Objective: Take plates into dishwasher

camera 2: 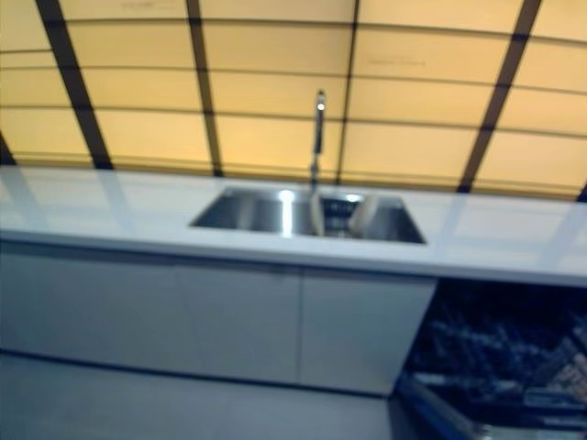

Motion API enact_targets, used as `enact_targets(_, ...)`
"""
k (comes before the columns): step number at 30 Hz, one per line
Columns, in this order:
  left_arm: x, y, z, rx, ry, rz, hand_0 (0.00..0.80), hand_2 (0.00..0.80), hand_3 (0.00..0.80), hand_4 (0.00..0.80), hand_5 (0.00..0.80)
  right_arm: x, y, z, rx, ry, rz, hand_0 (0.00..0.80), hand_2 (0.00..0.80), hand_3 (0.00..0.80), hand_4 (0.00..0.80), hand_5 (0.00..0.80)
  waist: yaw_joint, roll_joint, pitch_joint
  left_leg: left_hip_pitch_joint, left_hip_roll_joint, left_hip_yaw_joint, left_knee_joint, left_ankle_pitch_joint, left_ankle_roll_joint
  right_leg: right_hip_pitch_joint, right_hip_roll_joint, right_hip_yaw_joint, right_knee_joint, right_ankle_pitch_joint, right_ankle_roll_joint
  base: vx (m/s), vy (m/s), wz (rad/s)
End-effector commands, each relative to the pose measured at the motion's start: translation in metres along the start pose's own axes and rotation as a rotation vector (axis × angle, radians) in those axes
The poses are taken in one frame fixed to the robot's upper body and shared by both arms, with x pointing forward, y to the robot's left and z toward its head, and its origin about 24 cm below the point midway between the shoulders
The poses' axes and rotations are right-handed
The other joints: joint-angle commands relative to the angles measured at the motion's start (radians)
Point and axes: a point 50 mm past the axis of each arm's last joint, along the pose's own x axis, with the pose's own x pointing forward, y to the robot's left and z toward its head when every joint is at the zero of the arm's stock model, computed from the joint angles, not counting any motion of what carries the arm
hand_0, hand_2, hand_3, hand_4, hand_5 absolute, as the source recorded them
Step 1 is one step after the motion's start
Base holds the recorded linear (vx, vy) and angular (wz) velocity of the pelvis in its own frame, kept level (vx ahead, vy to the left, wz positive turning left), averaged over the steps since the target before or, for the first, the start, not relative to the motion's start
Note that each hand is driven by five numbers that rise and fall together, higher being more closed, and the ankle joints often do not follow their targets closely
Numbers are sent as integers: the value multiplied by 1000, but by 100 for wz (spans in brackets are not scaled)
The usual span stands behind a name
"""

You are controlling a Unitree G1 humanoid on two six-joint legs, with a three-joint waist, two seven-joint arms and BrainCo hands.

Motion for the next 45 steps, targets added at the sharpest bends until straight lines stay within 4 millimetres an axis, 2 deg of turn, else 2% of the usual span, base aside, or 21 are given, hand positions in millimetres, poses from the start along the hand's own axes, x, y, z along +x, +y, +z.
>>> enact_targets(1, 7, -10, 25, 28, -97, -20, 0, 0, 0, 0, 0, 6, 0, 23, 29, -93, -12, 0, 0, 0, 0, 0, -3, -25, 13, -58, -97, 7, 11, 43, 83, 9, 14, -40, 40, -3, -7, 0, 0, 0)
enact_targets(15, 7, -9, 21, 53, -66, -6, 0, 0, 0, 0, 0, 5, 2, 21, 21, -89, -5, 0, 0, 0, 0, 0, -2, -26, 14, -56, -98, 5, 8, 43, 83, 11, 14, -43, 36, -2, -5, 0, 0, 0)
enact_targets(31, 7, -3, 15, 121, 4, 65, 0, 0, 0, 0, 0, 8, 2, 28, 22, -84, -10, 0, 0, 0, 0, 0, 3, -31, 24, -47, -96, 8, 8, 41, 85, 19, 9, -48, 37, 1, -3, 0, 0, 0)
enact_targets(45, 9, -6, 19, 139, 16, 72, 0, 0, 0, 0, 0, 10, 4, 37, 27, -106, -3, 0, 0, 0, 0, 0, 6, -32, 33, -38, -96, 6, 5, 41, 88, 27, 5, -55, 36, 2, 3, 0, 0, 0)
